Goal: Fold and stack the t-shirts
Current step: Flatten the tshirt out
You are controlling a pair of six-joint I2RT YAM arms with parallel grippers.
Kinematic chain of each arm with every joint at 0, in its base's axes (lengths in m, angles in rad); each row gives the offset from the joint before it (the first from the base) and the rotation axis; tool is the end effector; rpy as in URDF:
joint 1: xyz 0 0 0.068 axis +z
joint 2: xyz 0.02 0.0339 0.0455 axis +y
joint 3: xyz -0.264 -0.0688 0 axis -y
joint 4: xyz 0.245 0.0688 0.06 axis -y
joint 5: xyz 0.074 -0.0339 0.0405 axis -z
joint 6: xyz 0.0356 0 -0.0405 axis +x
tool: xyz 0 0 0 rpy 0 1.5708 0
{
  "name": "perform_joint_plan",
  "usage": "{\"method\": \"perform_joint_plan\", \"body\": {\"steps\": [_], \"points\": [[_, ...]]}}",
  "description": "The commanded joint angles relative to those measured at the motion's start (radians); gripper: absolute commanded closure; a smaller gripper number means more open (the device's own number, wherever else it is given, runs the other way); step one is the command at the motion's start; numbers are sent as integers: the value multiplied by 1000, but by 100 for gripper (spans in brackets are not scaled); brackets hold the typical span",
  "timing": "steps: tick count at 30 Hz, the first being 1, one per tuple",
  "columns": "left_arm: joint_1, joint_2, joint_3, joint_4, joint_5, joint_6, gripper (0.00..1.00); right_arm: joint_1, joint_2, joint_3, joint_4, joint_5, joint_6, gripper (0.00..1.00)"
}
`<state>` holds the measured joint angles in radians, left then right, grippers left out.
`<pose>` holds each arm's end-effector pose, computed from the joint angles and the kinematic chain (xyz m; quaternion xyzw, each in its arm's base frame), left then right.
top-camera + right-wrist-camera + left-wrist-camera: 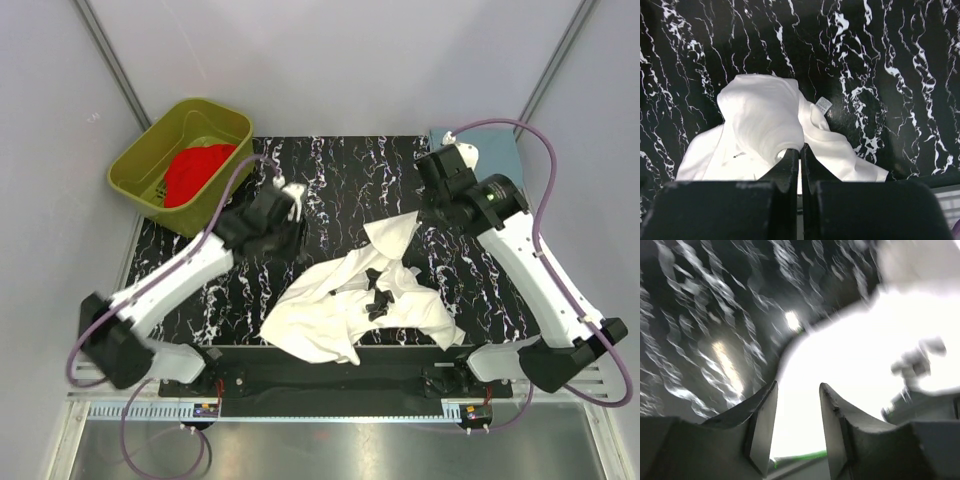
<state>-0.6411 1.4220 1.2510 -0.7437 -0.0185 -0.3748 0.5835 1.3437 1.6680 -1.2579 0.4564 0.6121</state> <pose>0.2403 -0.1785 0.3052 0.1227 0.9386 -0.1491 0.2858 0.2062 0.1173 0.4205 0.0841 0.9239 -0.0059 0.3731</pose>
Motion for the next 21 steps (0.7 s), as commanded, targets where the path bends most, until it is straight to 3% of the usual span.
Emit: {"method": "perform_joint_plan", "body": {"steps": [1, 3, 5, 7, 10, 21], "points": [[-38, -185, -238, 106, 67, -76, 51, -102, 26, 8, 162, -178, -87, 100], [-40, -213, -294, 145, 89, -120, 38, -105, 60, 85, 141, -194, -95, 100], [-48, -231, -335, 181, 191, -115, 40, -105, 78, 163, 126, -200, -95, 100], [-101, -310, -361, 194, 204, -98, 39, -105, 71, 188, 123, -190, -100, 100], [-184, -356, -381, 156, 108, -70, 27, -105, 54, 187, 121, -220, -92, 100], [-433, -52, -364, 233, -222, -15, 21, -105, -28, 56, 180, -292, -61, 100]]}}
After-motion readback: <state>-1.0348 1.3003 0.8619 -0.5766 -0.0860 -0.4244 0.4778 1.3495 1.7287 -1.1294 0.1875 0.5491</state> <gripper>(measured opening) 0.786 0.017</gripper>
